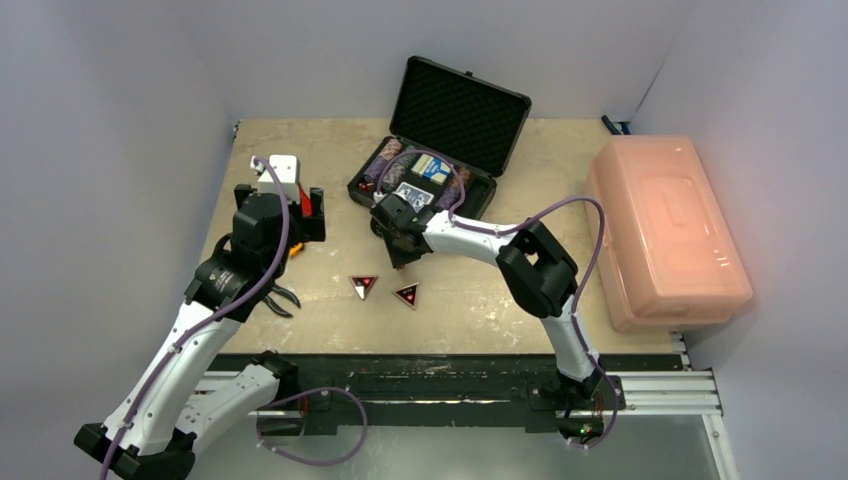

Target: Pack up texas hold em set

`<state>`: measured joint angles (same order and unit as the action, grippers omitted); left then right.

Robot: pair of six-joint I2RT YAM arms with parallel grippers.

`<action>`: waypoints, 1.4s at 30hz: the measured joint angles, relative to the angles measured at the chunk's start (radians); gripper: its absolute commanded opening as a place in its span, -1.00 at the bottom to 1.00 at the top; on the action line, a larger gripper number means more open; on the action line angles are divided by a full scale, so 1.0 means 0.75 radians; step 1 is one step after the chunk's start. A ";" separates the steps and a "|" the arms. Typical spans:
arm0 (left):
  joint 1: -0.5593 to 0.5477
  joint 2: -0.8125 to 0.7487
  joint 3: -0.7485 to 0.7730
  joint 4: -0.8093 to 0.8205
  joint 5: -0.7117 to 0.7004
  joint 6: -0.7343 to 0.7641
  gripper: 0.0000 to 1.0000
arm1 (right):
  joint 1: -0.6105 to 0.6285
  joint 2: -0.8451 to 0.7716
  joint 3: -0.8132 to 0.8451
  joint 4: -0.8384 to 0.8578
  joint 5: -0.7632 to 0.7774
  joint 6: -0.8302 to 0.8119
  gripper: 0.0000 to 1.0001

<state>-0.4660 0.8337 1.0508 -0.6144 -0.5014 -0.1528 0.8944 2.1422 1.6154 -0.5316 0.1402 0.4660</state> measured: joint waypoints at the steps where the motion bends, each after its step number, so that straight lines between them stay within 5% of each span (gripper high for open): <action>1: 0.000 0.000 0.000 0.000 0.000 0.000 0.76 | 0.002 0.000 0.000 0.000 0.001 -0.002 -0.71; 10: 0.000 0.000 0.000 0.000 0.000 0.001 0.76 | 0.006 -0.003 0.000 -0.009 0.000 -0.006 -0.90; 42: 0.000 0.000 0.000 0.000 0.000 0.000 0.76 | -0.115 -0.163 0.191 -0.145 0.131 -0.070 -0.90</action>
<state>-0.4660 0.8337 1.0508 -0.6144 -0.5014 -0.1528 0.8078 2.0201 1.7584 -0.6403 0.2382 0.4133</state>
